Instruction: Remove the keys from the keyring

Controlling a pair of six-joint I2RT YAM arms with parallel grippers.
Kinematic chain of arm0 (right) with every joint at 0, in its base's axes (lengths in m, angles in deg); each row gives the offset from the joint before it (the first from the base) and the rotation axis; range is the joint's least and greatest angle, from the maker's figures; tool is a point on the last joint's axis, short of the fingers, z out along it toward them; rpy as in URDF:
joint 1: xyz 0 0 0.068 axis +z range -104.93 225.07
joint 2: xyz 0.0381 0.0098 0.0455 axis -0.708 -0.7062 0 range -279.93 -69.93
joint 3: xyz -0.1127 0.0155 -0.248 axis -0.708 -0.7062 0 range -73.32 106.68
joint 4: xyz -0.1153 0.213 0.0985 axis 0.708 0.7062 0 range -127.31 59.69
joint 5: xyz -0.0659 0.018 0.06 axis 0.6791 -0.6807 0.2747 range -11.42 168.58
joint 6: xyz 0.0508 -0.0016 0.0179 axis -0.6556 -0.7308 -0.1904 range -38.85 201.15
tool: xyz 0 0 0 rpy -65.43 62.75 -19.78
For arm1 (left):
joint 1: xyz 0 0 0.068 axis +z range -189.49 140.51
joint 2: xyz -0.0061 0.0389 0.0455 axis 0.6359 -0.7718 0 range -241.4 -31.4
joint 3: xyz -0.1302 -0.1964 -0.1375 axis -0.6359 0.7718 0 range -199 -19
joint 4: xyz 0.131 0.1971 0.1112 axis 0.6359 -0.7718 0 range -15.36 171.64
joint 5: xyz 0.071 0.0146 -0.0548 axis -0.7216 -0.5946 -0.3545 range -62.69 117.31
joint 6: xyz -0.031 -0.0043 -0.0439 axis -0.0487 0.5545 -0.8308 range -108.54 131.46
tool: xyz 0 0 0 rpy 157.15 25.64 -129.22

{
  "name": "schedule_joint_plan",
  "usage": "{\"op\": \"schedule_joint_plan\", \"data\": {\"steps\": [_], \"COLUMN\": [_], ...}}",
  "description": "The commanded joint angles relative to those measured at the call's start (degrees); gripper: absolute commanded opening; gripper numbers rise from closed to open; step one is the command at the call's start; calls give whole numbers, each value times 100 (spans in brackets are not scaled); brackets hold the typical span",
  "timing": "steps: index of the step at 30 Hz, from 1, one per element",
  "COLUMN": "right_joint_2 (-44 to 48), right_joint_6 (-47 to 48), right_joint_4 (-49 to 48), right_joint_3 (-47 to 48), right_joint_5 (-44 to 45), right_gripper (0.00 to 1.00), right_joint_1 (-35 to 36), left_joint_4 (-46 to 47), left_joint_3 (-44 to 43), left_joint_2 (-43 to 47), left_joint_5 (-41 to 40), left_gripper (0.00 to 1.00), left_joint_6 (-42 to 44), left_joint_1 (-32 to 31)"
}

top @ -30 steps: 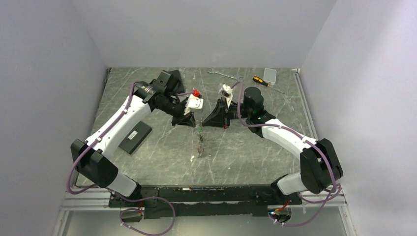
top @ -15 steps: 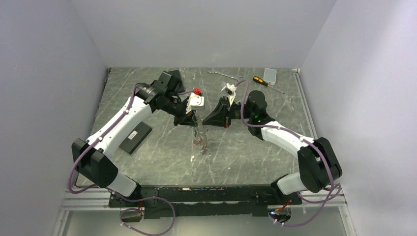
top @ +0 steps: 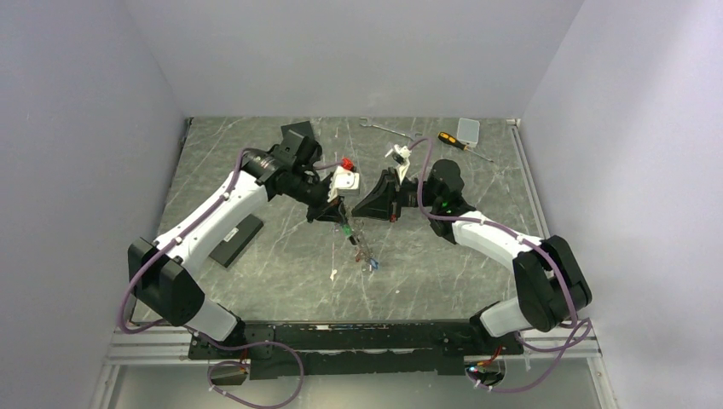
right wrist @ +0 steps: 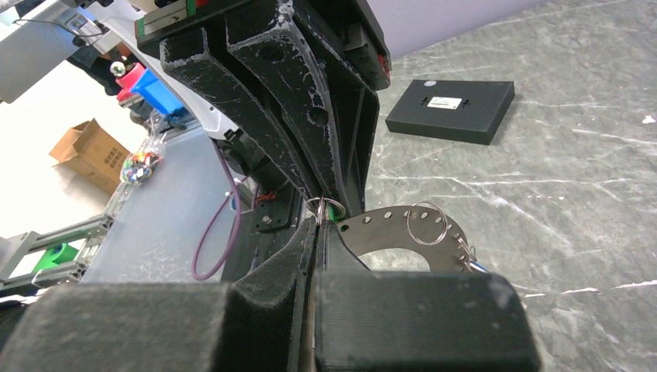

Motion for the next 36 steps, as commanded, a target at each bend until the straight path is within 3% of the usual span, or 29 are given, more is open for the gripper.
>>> {"op": "schedule_joint_plan", "data": {"steps": [1,13,21,30,31,34,36], "right_joint_2": [90,124,120,68,58,47,75], "right_joint_6": [-126,-199,673,879,922,1191,1572], "right_joint_4": [-894,-1043,-227,-229,-206,72,506], "right_joint_3": [81,-75,-85,-133,-151,-128,-62], "right_joint_5": [303,642,589,611,592,516,440], "right_gripper": [0,0,0,0,2,21,26], "right_joint_1": [-112,-259,-267,-258,-256,-254,-254], "left_joint_4": [-175,338,400,421,411,304,160], "left_joint_3": [174,539,127,-407,-465,-667,-777], "left_joint_2": [-41,59,109,81,77,34,3], "left_joint_5": [-88,58,21,75,70,-4,-19], "left_gripper": [0,0,0,0,0,0,0], "left_joint_6": [-127,-860,-1082,-1207,-1175,-1042,-807], "left_joint_1": [-67,-67,215,355,358,355,355]}}
